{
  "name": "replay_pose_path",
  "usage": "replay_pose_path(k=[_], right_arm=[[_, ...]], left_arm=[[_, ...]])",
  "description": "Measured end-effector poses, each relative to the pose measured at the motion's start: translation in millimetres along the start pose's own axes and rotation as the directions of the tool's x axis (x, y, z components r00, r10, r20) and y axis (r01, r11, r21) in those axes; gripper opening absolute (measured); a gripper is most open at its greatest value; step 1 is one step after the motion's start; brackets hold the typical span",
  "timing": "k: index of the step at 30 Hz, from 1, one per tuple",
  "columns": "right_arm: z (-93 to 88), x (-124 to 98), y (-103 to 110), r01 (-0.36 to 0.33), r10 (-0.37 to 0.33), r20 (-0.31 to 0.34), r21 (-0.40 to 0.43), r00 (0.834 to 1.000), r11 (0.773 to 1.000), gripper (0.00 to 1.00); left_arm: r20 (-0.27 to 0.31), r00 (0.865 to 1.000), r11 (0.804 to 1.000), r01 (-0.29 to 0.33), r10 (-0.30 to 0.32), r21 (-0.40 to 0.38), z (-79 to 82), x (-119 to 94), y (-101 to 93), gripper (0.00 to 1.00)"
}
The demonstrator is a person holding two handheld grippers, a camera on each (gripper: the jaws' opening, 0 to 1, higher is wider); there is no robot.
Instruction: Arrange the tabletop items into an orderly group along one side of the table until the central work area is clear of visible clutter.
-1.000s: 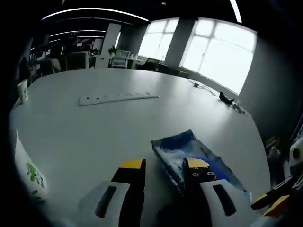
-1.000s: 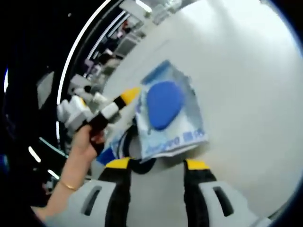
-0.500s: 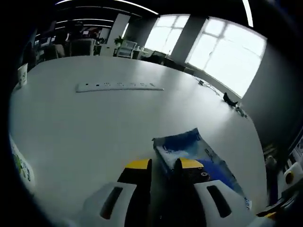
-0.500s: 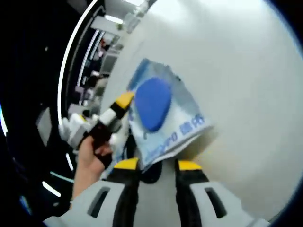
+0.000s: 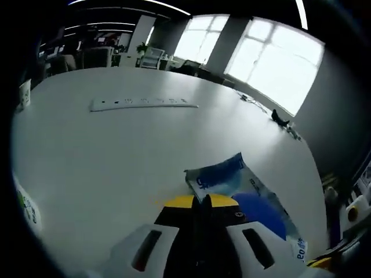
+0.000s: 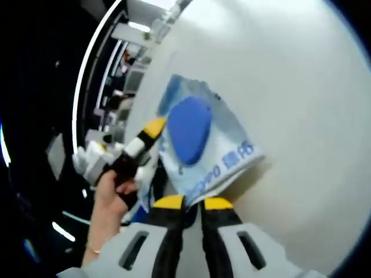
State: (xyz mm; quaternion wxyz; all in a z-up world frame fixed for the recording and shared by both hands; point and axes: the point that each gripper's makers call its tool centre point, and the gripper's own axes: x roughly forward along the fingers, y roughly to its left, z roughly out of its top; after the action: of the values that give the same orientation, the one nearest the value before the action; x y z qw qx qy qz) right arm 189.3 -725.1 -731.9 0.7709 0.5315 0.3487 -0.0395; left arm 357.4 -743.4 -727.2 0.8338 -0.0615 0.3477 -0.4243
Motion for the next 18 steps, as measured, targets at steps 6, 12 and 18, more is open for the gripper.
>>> replay_pose_path(k=[6,12,18], right_arm=[[-1.5,-0.5,-0.5,0.003,-0.003,-0.015,-0.043,1.0,0.999,0.01],[1.9,-4.1,0.8,0.001,-0.003,-0.02,-0.075,1.0,0.997,0.0],[3.0,-7.4,5.0,0.004,-0.009,-0.03,-0.161,1.0,0.987,0.0]], left_arm=[[-0.001,1.0,1.0,0.006,-0.006,0.014,2.5,-5.3,-0.9,0.01],[0.011,1.0,1.0,-0.003,0.003,0.01,7.8,-13.2,-1.9,0.01],[0.022,1.0,0.999,-0.014,0.013,0.035,11.1,-22.2,-2.3,0.0]])
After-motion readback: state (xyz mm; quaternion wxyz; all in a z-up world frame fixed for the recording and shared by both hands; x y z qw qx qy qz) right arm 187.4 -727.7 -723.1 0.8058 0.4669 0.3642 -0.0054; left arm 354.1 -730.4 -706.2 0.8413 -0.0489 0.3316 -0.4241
